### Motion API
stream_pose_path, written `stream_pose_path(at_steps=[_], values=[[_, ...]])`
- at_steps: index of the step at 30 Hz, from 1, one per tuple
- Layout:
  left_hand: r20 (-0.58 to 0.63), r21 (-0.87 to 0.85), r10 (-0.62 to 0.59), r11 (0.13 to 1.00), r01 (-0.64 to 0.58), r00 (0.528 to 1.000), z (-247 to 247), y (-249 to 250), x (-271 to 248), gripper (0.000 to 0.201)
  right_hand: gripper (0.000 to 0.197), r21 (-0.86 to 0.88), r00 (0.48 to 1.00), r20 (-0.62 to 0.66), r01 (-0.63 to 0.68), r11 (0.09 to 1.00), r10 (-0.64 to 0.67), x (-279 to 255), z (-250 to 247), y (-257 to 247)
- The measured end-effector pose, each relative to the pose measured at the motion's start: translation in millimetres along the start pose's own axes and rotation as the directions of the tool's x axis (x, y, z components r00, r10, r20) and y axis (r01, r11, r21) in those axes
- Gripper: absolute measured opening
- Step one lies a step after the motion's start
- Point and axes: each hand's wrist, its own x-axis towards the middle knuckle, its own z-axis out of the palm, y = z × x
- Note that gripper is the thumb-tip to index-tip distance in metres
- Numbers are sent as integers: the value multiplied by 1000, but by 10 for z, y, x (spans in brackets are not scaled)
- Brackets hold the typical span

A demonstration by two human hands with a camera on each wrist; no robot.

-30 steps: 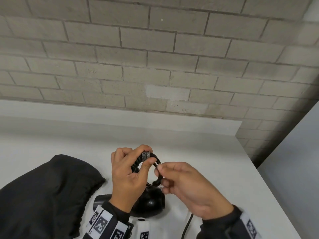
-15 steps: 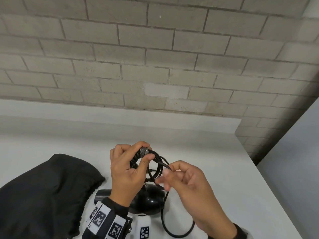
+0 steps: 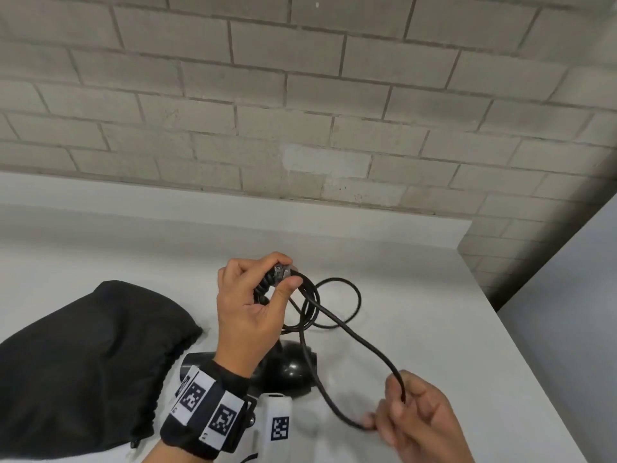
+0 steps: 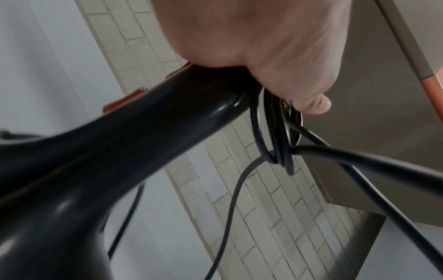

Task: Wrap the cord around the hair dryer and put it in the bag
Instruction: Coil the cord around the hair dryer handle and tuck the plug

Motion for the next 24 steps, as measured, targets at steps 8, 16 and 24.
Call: stream_pose_path(at_steps=[8, 16, 24], values=[[28, -11, 1, 1000, -1, 1000, -22, -66, 35, 32, 44, -720, 955, -292, -180, 670, -58, -190, -418, -226], [32, -23, 1, 1000, -1, 999, 16, -57, 31, 37, 39, -520, 811, -574, -249, 817, -118, -275, -723, -195], [28, -9, 5, 1000, -4, 1000, -2, -59, 42, 36, 29, -898, 705, -360, -85, 431, -611, 118, -227, 58]])
